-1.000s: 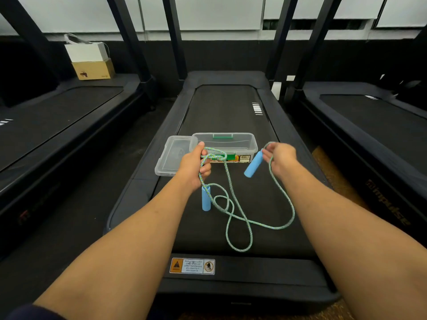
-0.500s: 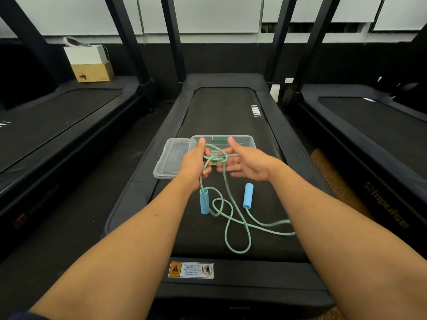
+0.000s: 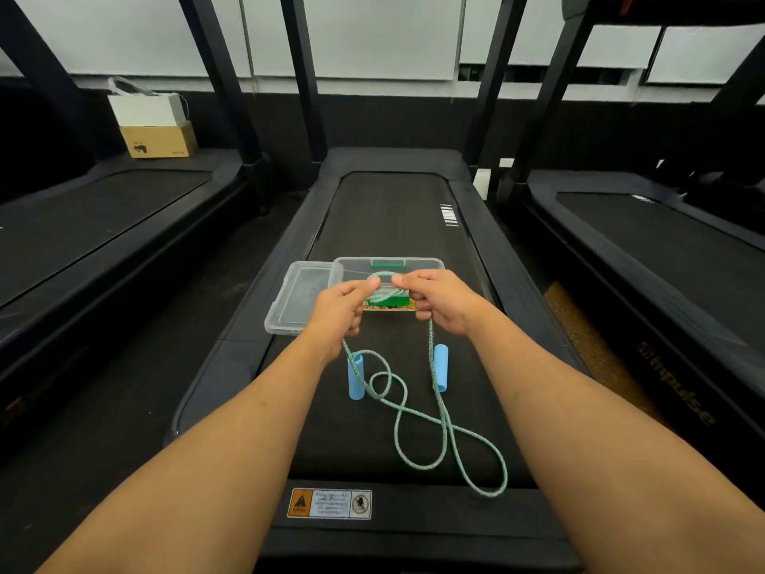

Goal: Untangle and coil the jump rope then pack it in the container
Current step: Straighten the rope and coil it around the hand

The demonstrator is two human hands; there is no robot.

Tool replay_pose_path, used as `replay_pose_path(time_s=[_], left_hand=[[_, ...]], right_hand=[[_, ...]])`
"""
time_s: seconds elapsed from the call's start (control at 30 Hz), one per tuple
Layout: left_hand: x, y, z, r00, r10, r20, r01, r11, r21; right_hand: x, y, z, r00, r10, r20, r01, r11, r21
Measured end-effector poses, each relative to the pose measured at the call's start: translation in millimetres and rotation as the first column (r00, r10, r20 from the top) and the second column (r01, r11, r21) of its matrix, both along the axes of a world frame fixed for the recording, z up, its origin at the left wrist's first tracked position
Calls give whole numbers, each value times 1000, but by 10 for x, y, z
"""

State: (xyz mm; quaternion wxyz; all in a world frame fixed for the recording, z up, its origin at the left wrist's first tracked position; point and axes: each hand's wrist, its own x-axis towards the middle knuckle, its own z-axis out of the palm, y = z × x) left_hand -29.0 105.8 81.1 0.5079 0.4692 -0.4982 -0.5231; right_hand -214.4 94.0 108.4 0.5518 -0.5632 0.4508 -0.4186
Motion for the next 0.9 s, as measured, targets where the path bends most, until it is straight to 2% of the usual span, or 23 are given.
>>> replay_pose_path(time_s=[0.2, 0.3, 0.4, 0.5, 0.7, 0.77, 0.9], left_hand=[[18, 15, -12, 994, 3, -105, 2, 999, 48], [48, 2, -5, 988, -15, -155, 28, 996, 79], [16, 5, -10, 980, -63, -188, 83, 991, 101], [-41, 8, 26, 969, -66, -237, 102, 984, 144], [-71, -35, 6, 866, -70, -496, 177, 969, 173], [-85, -19, 20, 828, -27, -561, 159, 969, 189], [-52, -18, 22, 804, -17, -594, 171, 964, 203]], right_hand=[[-119, -54, -54, 982, -188, -7, 187, 982, -36], [-183, -68, -107, 986, -154, -67, 149, 986, -69], [-145, -7, -75, 975, -93, -199, 78, 994, -80], [-55, 13, -77, 979, -16, -204, -10, 992, -130], [118, -55, -74, 961, -158, -226, 106, 968, -227], [165, -59, -61, 976, -117, -185, 82, 979, -186], [207, -40, -41, 996, -58, 62, 60, 998, -27]])
